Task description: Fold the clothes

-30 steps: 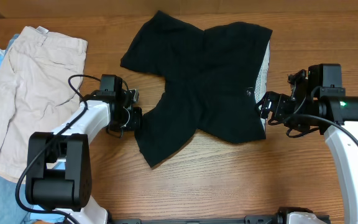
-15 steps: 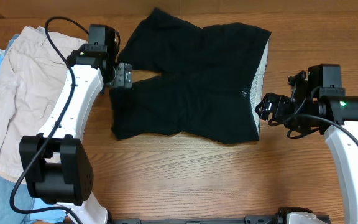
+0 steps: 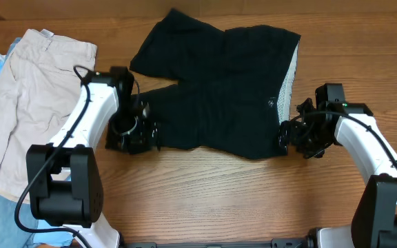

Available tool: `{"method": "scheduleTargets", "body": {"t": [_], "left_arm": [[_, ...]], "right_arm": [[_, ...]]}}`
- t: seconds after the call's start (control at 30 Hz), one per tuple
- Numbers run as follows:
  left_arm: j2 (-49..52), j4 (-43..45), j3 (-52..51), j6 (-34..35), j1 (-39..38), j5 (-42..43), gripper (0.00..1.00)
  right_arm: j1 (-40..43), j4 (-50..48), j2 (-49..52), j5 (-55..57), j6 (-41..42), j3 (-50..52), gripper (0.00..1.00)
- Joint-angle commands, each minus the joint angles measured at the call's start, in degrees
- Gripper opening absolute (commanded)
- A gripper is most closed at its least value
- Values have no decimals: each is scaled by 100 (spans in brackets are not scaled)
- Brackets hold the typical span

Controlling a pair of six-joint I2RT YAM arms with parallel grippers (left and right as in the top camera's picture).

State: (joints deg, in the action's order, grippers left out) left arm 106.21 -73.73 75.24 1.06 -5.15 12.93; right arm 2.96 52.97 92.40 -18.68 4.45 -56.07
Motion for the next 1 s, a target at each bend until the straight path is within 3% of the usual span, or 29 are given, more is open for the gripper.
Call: {"method": "scheduleTargets", "body": {"t": [0.0,0.1,0.2,0.43,0.57,0.7,0.73,0.77,0.8,0.87,0.97], "left_arm": [[-24,249,-479,-129,-13,437,99],[-24,621,-555,33,-13,767,99],[-24,826,-568,81,-13,785,99],[-17,896,-573,197,-13,699,99],[-17,802,-573,192,-13,452,100],[-17,817,-573,188,-13,149,100],[-17,975,-570,31,-13,179,100],[-20,1067,-535,-190,-13,358,100],[-22,1080,-490,-417,-13,619,100],[-46,988,-446,-907,-13,1263,100],[-48,448,-466,-1180,-166,1753,99]], "right_arm": [[-20,-481,11,-249,-258,387,63],[-39,-859,11,-247,-258,636,25],[-37,-1001,20,-549,-249,619,4],[905,131,20,-50,564,-136,4],[1836,820,20,-44,560,-262,4],[2090,1054,20,63,446,-282,5],[2090,1082,20,63,409,-387,27],[2090,1198,20,59,409,-579,71],[2081,1303,20,55,409,-715,84],[2037,1740,20,22,247,-1172,90],[1930,2151,-61,17,146,-1547,88]]}}
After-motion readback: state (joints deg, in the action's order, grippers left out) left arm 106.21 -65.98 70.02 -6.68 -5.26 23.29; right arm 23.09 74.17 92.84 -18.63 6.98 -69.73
